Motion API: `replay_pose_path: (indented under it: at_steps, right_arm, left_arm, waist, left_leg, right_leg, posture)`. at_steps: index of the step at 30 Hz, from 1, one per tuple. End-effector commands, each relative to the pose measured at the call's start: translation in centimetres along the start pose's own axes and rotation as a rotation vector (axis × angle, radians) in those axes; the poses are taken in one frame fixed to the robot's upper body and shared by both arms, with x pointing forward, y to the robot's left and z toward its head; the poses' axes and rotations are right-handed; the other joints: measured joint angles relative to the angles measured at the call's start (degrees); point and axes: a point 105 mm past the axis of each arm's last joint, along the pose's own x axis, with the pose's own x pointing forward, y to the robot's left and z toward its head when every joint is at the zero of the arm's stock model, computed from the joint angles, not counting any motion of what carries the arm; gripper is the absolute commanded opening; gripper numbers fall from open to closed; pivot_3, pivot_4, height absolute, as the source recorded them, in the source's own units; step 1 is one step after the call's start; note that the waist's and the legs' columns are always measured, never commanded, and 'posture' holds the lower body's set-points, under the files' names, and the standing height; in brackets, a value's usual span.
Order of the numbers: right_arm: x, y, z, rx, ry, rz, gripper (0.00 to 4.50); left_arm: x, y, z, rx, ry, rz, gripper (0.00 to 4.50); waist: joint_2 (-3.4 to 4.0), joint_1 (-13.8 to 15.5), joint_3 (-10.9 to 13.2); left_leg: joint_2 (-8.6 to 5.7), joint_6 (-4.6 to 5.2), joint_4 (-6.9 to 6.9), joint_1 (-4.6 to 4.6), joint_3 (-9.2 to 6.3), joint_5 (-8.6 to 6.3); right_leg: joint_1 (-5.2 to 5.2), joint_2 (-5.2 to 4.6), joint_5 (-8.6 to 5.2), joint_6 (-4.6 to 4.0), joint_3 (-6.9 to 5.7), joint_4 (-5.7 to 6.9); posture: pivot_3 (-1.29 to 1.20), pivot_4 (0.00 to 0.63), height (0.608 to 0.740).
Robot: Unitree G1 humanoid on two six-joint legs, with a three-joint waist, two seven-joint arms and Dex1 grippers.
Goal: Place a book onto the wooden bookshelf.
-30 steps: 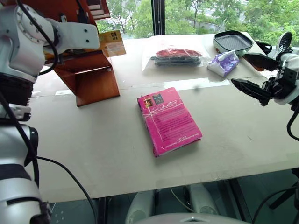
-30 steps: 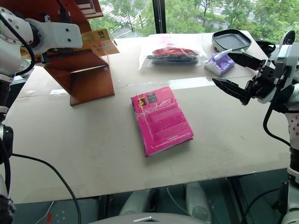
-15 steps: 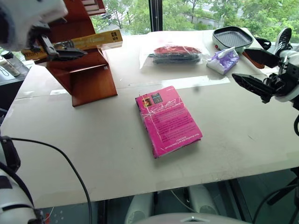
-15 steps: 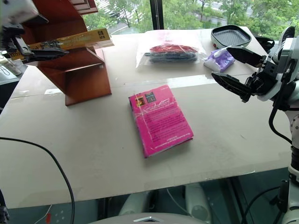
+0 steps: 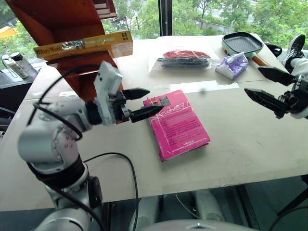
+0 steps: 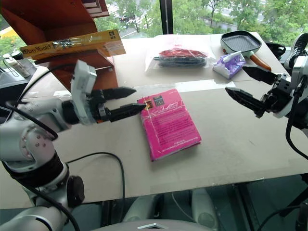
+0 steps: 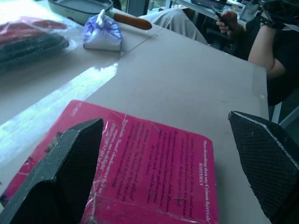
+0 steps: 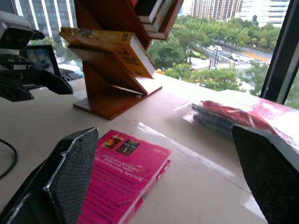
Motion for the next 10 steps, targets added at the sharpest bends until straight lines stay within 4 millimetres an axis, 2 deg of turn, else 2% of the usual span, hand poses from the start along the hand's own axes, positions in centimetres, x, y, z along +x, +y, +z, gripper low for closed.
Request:
replay_pose_path:
  at_steps: [1,5,8,10]
  right_arm:
    - [-3.0,-0.1,-1.9,-0.035,0.152,-0.096,4.5]
    - [-6.6,-0.5,-4.8,-0.02,0.31,-0.198,4.5]
    - [-8.3,-0.1,-6.1,-0.028,0.382,-0.216,4.5]
    - [-8.9,0.0,-6.3,-0.028,0.395,-0.223,4.5]
  left_arm:
    - [-1.2,0.9,-2.4,0.078,0.009,0.085,4.42]
    - [-3.5,1.8,-5.1,0.046,0.047,0.149,4.42]
    - [-5.0,1.9,-7.3,0.002,0.1,0.156,4.42]
    - [-5.3,1.9,-8.0,-0.012,0.112,0.158,4.42]
  waist:
    - [0.07,0.77,-0.06]
    - [0.04,1.64,-0.06]
    - [0.08,1.55,-0.09]
    - [0.08,1.44,-0.09]
  left_leg:
    - [-0.05,0.1,-0.06,0.06,0.03,-0.06]
    - [-0.11,0.28,-0.09,0.15,0.09,-0.14]
    - [-0.09,0.29,-0.08,0.31,0.07,-0.14]
    - [-0.08,0.29,-0.08,0.32,0.08,-0.14]
  right_leg:
    - [0.03,-0.04,0.0,0.0,0.01,-0.04]
    - [0.21,-0.03,-0.01,0.03,-0.01,-0.2]
    - [0.45,-0.02,-0.03,0.03,-0.06,-0.29]
    - [0.46,-0.01,-0.04,0.03,-0.06,-0.29]
  posture:
    - [0.0,0.15,0.74]
    - [0.0,0.15,0.74]
    - [0.0,0.15,0.74]
    - [0.0,0.15,0.74]
